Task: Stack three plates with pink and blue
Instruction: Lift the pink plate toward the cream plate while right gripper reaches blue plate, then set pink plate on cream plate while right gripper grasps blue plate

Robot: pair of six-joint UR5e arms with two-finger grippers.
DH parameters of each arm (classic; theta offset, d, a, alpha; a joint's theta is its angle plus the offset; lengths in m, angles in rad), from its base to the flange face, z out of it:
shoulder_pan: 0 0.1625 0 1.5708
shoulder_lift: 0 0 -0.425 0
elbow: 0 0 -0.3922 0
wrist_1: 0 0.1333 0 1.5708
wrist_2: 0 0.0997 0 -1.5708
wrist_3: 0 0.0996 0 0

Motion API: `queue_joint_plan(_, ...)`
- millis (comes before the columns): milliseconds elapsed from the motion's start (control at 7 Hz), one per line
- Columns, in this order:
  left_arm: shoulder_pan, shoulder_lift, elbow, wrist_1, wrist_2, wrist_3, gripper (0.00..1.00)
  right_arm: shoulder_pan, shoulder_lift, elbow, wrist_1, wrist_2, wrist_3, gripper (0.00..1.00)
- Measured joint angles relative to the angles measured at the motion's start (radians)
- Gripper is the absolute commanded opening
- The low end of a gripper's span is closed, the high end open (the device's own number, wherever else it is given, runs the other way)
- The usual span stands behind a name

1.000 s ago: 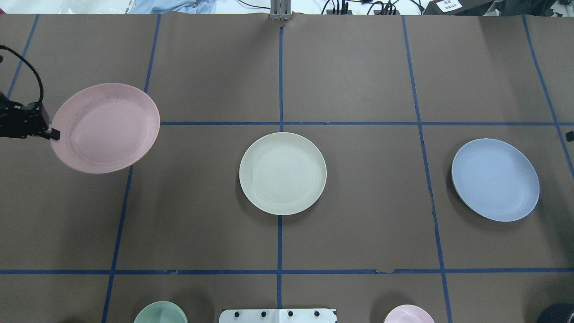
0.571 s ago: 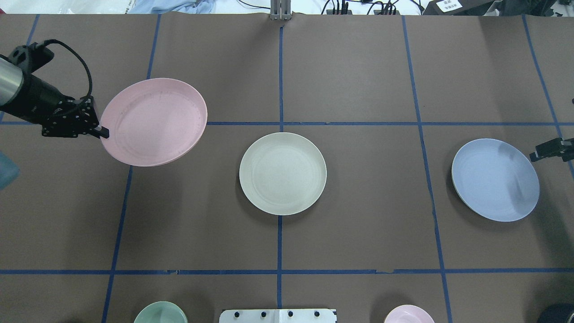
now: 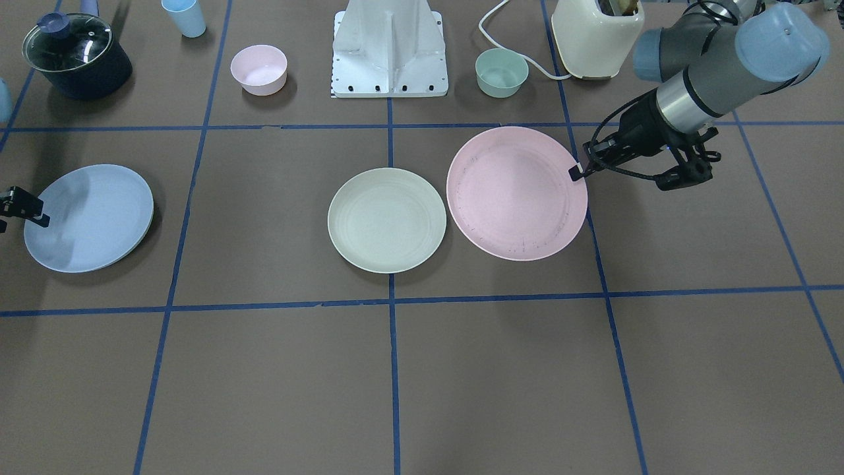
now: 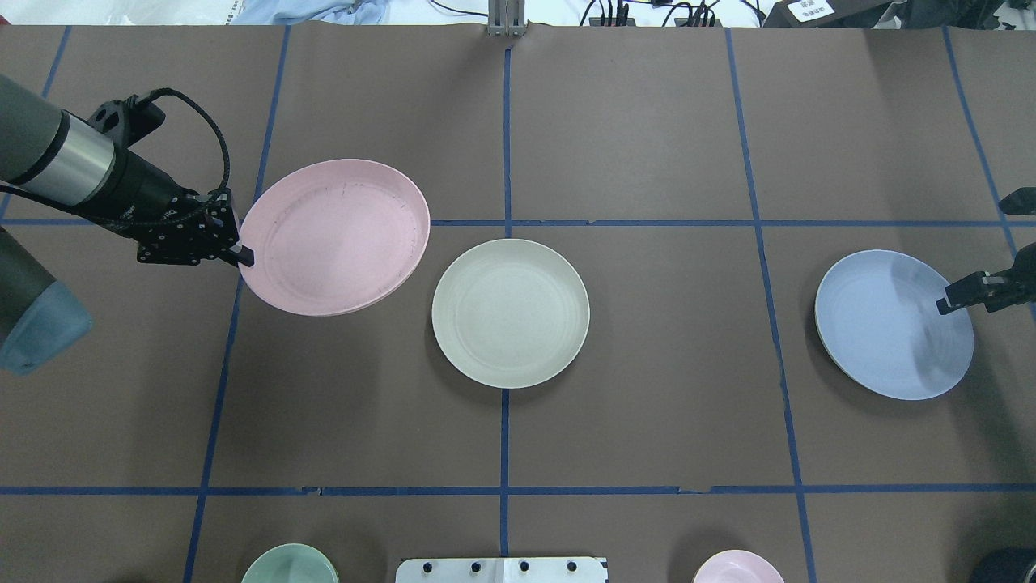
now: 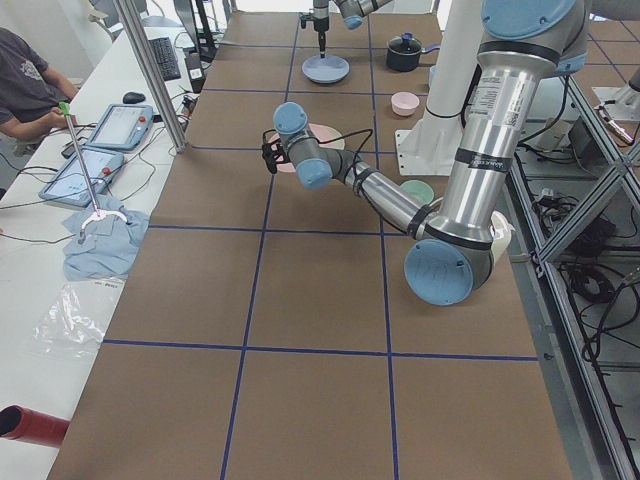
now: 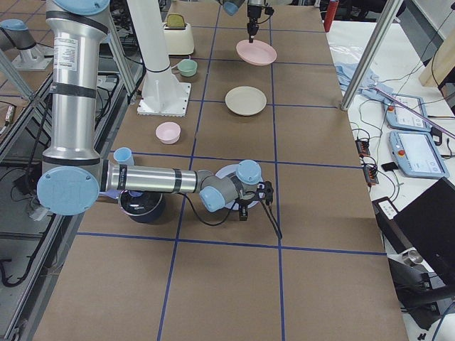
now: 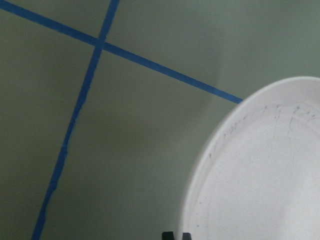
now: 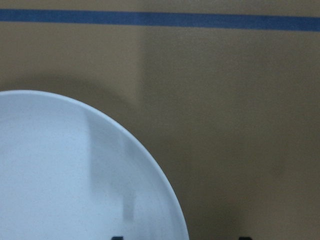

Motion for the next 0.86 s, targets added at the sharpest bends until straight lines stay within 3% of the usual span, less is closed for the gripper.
queue_joint_plan(286,0.006,-0.001,0.002,0.000,0.003,-0.001,0.00,-0.011,0.000,-0.004,-0.001,0.002,-0.002,0.00)
queue_joint_plan(857,0.067,-0.040,0.012,0.000,0.054,-0.061,0.00,-0.001,-0.004,0.023,0.002,0.055,0.001,0.00)
